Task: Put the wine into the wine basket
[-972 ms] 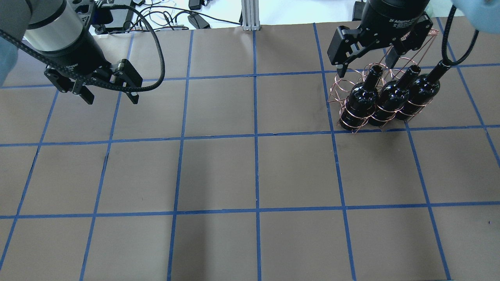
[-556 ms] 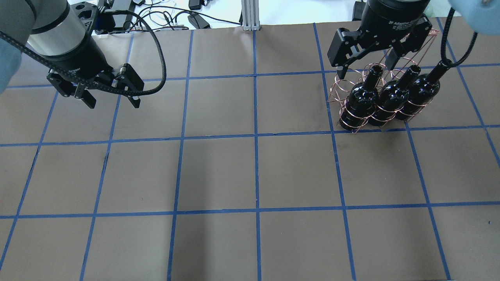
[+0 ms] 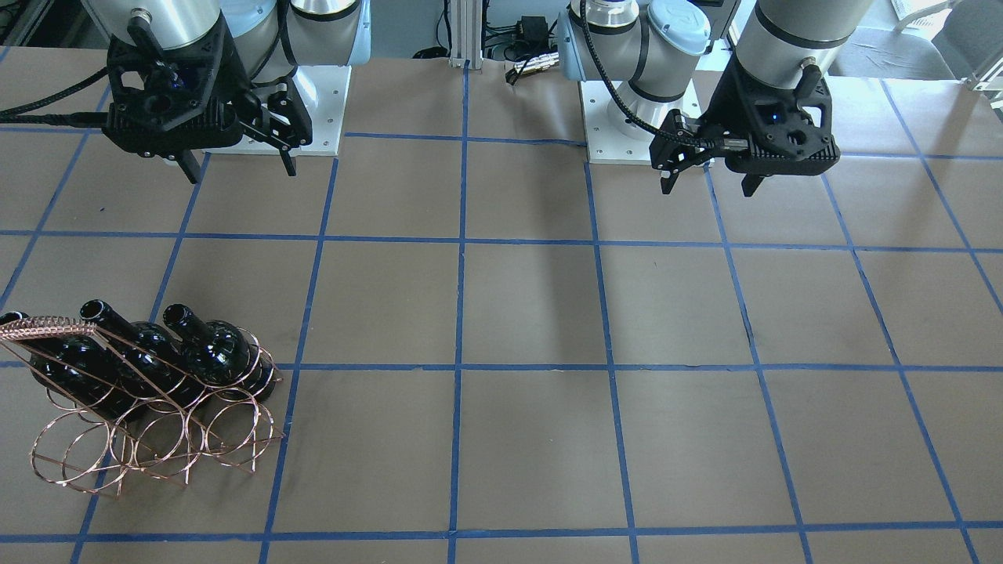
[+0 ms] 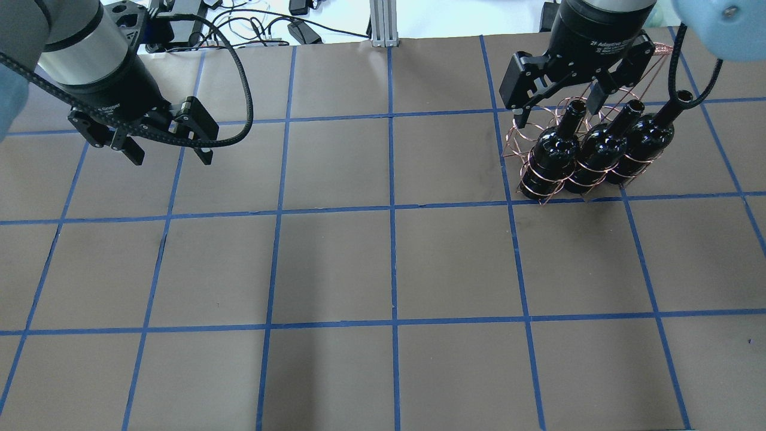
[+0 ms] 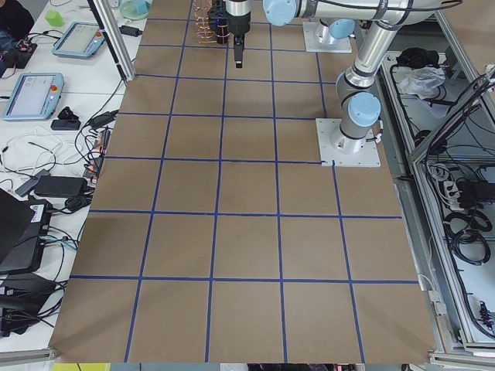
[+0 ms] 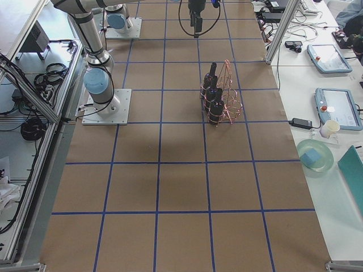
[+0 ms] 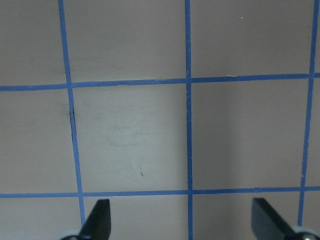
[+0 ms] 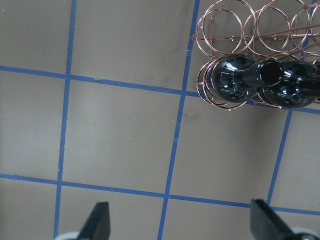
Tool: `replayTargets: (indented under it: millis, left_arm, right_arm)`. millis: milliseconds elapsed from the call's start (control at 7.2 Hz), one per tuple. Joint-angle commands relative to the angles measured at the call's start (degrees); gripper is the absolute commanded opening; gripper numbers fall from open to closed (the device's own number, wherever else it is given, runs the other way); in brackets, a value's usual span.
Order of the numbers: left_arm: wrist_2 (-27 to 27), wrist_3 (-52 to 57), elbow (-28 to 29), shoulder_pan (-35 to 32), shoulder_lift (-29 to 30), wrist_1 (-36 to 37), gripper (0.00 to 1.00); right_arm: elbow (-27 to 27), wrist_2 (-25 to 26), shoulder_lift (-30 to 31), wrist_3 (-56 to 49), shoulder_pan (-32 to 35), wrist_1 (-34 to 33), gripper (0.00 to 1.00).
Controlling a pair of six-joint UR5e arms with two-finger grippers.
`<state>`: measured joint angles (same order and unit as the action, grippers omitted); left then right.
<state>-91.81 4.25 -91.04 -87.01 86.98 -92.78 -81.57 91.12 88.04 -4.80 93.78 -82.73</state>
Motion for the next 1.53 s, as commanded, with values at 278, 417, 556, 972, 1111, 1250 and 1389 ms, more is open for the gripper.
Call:
replayTargets:
  millis: [278,417,556,972,1111,1250,1389]
  left_arm:
    - [-0.2,0.0,0.1,0.1,-0.1,-0.2,1.0]
    - [-0.3,0.0,0.1,0.3,-0.1,-0.2,1.0]
    - [-0.3,0.0,0.1,0.4,-0.1,-0.2,1.0]
    - [-0.3,0.0,0.1,0.6,-0.2,-0.2,1.0]
    - [-0.3,0.1,0.1,0.6,-0.2,-0.3,1.0]
    - [-0.3,0.1,0.1,0.6,-0.3,-0.2,1.0]
    - [-0.3,0.1,0.1,0.6,-0.3,-0.2,1.0]
  right_arm:
    - [-0.2,0.0,0.0,-0.2,0.0,-0.2,1.0]
    - [-0.2,0.0,0.0,-0.2,-0.1,-0.4,1.0]
    - [-0.2,0.1,0.1,-0.3,-0.1,-1.4,1.0]
    - [-0.2,0.1,0.0,-0.4,-0.1,-1.5,1.0]
    - [-0.2,0.0,0.1,-0.3,-0.1,-1.5,1.0]
    - [-0.2,0.1,0.1,-0.3,-0.1,-1.5,1.0]
    - [-0.2,0.0,0.0,-0.3,-0.1,-1.5,1.0]
